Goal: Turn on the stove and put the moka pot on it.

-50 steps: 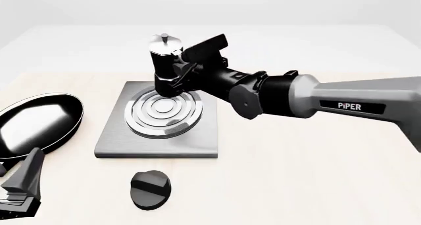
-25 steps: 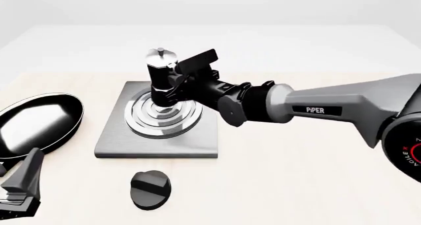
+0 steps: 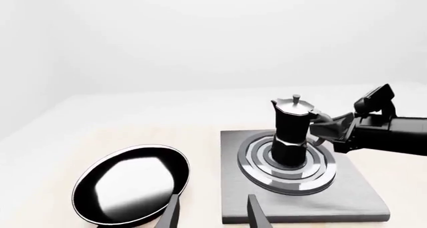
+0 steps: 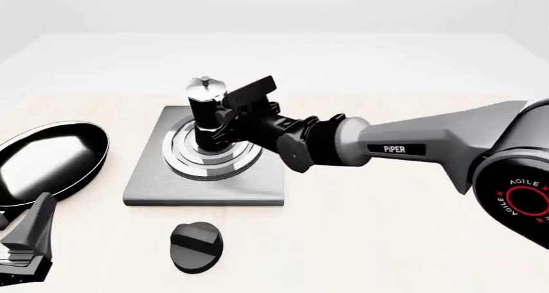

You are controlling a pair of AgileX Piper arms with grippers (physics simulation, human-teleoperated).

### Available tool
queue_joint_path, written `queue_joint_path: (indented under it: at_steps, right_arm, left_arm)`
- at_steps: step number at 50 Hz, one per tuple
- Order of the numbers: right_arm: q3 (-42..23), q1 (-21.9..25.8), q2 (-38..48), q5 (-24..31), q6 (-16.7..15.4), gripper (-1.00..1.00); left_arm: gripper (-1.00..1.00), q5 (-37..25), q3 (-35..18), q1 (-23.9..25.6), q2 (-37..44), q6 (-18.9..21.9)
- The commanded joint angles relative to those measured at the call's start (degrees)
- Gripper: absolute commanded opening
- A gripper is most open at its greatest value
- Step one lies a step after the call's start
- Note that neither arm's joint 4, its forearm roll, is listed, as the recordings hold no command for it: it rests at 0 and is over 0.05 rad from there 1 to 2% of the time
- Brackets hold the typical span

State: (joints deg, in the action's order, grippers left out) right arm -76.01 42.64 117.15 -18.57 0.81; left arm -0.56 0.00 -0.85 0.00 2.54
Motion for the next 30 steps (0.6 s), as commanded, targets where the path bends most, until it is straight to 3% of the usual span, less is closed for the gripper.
queue_joint_path:
  at_steps: [1,30]
  right_arm:
    - [-1.2,0.1,0.1,0.6,-0.2,-1.00]
    - [-2.0,0.9,2.2,1.6,-0.2,-1.00]
  left_arm:
    - [1.00,0.0,0.0,-0.2,0.0,0.0]
    - [1.00,-0.2,0.0,-0.6,0.0,-0.3]
